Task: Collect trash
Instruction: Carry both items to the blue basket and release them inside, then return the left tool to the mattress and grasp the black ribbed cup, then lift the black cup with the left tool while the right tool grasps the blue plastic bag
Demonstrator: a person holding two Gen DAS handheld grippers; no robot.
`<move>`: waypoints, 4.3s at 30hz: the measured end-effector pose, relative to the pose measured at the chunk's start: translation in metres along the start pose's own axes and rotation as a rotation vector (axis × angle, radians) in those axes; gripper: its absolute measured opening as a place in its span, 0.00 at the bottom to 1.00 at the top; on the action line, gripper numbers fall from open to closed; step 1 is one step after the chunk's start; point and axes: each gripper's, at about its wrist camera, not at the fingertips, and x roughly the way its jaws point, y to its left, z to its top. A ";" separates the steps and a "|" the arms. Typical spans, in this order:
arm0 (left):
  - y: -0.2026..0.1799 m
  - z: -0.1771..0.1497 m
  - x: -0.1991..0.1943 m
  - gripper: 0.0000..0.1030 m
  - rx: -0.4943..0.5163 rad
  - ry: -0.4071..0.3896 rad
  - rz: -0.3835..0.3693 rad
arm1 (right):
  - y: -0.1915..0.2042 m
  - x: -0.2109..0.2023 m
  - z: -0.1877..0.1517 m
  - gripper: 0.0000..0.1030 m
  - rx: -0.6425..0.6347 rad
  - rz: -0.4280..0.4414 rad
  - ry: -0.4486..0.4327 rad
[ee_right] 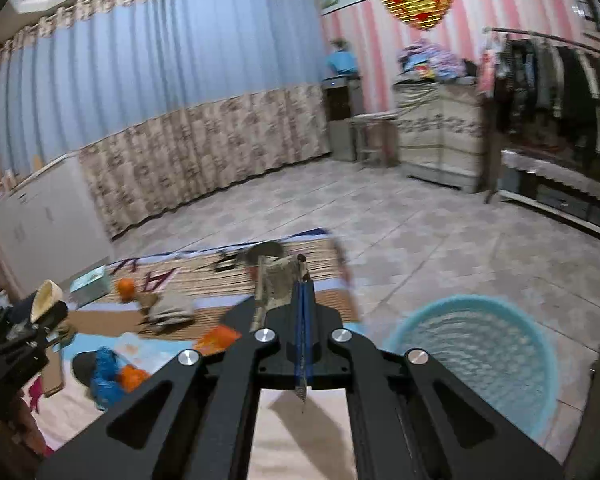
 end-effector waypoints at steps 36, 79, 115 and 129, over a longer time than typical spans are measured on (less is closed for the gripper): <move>-0.276 -0.009 0.100 0.86 0.181 0.109 -0.368 | -0.186 0.025 -0.058 0.01 0.089 -0.326 0.117; 0.053 -0.038 0.032 0.95 0.015 0.104 0.053 | -0.109 0.091 -0.077 0.90 0.030 -0.485 0.270; 0.095 -0.095 0.077 0.94 -0.060 0.306 0.038 | 0.131 0.091 -0.094 0.96 -0.180 -0.128 0.138; 0.108 -0.098 0.083 0.69 -0.084 0.353 0.005 | 0.152 0.086 -0.106 0.96 -0.275 -0.102 0.157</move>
